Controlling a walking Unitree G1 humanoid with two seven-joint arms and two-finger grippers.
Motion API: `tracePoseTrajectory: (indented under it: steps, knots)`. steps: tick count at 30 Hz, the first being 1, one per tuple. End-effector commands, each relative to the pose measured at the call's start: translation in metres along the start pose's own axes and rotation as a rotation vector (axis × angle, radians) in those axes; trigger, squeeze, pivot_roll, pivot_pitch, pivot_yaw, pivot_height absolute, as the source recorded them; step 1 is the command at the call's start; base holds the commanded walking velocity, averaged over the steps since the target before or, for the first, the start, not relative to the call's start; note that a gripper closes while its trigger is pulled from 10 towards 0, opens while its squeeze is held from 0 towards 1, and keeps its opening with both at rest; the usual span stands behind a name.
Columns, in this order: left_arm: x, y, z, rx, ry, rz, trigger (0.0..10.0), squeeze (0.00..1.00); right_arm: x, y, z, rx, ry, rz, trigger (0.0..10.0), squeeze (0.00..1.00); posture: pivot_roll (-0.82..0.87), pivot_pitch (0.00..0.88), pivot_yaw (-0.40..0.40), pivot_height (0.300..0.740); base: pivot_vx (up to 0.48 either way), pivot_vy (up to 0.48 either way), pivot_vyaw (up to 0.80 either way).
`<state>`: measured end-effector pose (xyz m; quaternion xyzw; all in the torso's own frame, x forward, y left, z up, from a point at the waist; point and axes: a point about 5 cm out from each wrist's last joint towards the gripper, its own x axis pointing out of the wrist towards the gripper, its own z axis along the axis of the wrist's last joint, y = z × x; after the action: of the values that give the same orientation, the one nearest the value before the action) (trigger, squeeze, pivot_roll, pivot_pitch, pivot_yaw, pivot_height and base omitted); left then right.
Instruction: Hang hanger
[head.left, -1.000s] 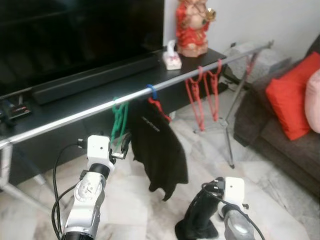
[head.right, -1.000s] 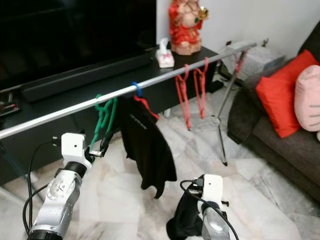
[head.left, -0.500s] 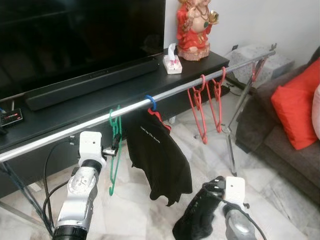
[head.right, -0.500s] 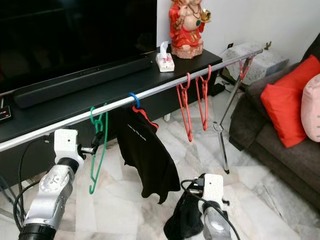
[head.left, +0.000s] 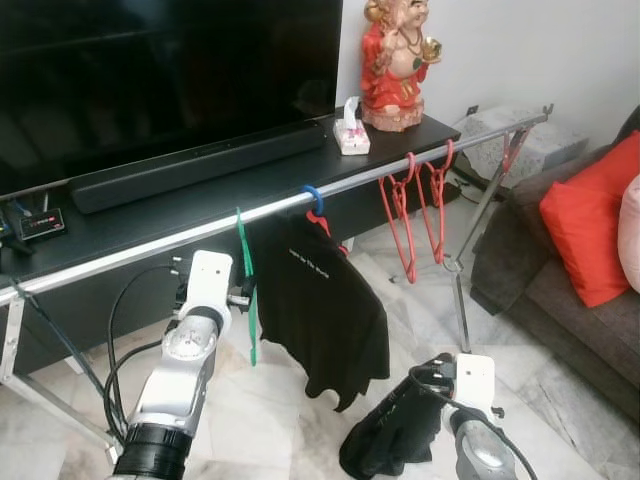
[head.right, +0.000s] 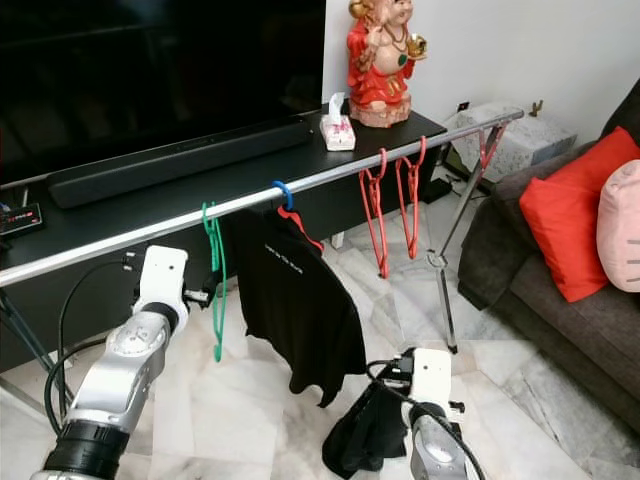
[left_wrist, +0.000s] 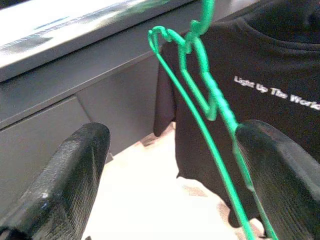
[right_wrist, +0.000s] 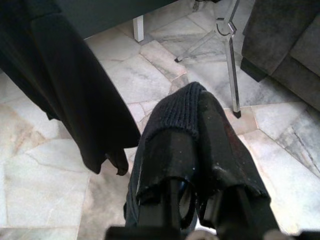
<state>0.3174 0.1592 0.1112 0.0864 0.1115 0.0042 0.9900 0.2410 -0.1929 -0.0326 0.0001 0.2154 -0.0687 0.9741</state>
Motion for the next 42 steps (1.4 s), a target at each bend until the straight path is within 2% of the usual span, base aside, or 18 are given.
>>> tracePoseTrajectory:
  steps: [1,6,12,14,19,28,34,42]
  knots:
    - [0.005,-0.003,-0.001,0.028,0.037,0.007,10.0,0.00,0.002,-0.002,0.006,-0.004,-0.023,-0.002,10.0,0.00,0.00,0.000,-0.060,0.740,0.000,0.000,0.00]
    - [0.008,-0.006,-0.002,0.035,0.071,0.012,10.0,0.00,0.003,0.000,0.007,-0.002,-0.027,-0.001,10.0,0.00,-0.01,0.000,-0.055,0.740,0.000,0.000,0.00]
    - [0.013,-0.012,0.007,0.025,0.049,-0.015,10.0,0.00,0.002,0.001,0.006,-0.001,-0.026,0.000,10.0,0.00,-0.01,0.000,-0.051,0.740,0.000,0.000,0.00]
    - [0.015,-0.023,0.024,0.025,-0.013,-0.088,10.0,0.00,0.002,0.002,0.005,0.006,-0.026,-0.006,10.0,0.00,-0.01,0.000,-0.033,0.740,0.000,0.000,0.00]
    - [0.016,-0.025,0.029,0.056,-0.029,-0.096,10.0,0.00,0.001,0.004,0.004,0.012,-0.026,-0.009,10.0,0.00,-0.02,0.000,-0.022,0.740,0.000,0.000,0.00]
    - [0.015,-0.027,0.051,0.045,-0.089,-0.114,10.0,0.00,0.001,0.006,0.003,0.020,-0.018,-0.010,10.0,0.00,-0.01,0.000,-0.018,0.740,0.000,0.000,0.00]
    - [0.016,-0.028,0.055,0.025,-0.102,-0.094,10.0,0.00,0.001,0.006,0.004,0.020,-0.020,-0.008,10.0,0.00,-0.01,0.000,-0.019,0.740,0.000,0.000,0.00]
    - [0.016,-0.036,0.048,-0.009,-0.069,-0.096,10.0,0.00,0.002,0.006,0.005,0.019,-0.021,-0.008,10.0,0.00,-0.01,0.000,-0.022,0.740,0.000,0.000,0.00]
